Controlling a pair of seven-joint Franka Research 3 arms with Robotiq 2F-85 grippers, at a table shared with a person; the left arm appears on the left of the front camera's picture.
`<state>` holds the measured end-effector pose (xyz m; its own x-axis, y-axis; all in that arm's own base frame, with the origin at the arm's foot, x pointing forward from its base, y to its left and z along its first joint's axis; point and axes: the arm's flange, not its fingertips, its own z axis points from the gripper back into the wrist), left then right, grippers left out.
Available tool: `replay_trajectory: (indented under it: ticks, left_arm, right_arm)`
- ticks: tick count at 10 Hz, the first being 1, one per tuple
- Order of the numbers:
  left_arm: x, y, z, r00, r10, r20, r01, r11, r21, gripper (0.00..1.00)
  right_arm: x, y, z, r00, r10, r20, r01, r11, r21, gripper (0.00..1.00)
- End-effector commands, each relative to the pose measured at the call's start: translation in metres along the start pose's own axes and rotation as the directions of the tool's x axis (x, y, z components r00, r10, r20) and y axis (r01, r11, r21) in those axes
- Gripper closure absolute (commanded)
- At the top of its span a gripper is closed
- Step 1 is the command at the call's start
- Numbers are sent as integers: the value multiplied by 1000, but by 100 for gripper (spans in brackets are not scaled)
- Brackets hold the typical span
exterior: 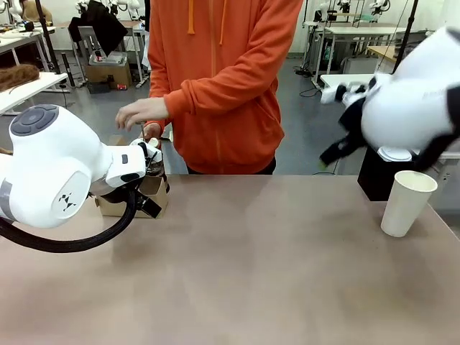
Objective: Pour a drink into a cup and package it in a carrier.
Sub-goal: Pick up the 600 ml Paper Cup and place it in the middle top area of the table.
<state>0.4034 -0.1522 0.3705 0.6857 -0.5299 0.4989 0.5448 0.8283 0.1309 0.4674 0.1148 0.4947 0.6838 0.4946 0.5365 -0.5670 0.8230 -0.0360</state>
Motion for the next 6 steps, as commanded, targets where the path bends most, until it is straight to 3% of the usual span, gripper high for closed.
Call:
replay_trajectory:
  ticks: [1,4,6]
  left_arm:
    - [0,0,0,1000,1,0,-1,1000,0,0]
    - [0,0,0,1000,1,0,-1,1000,0,0]
    - [0,0,0,1000,1,0,-1,1000,0,0]
  right_arm:
    - [12,-74,31,999,27,19,-30,989,147,0]
    - [-44,-196,65,971,-26,238,-55,943,327,0]
    - [-111,-254,74,907,-82,413,-106,905,412,0]
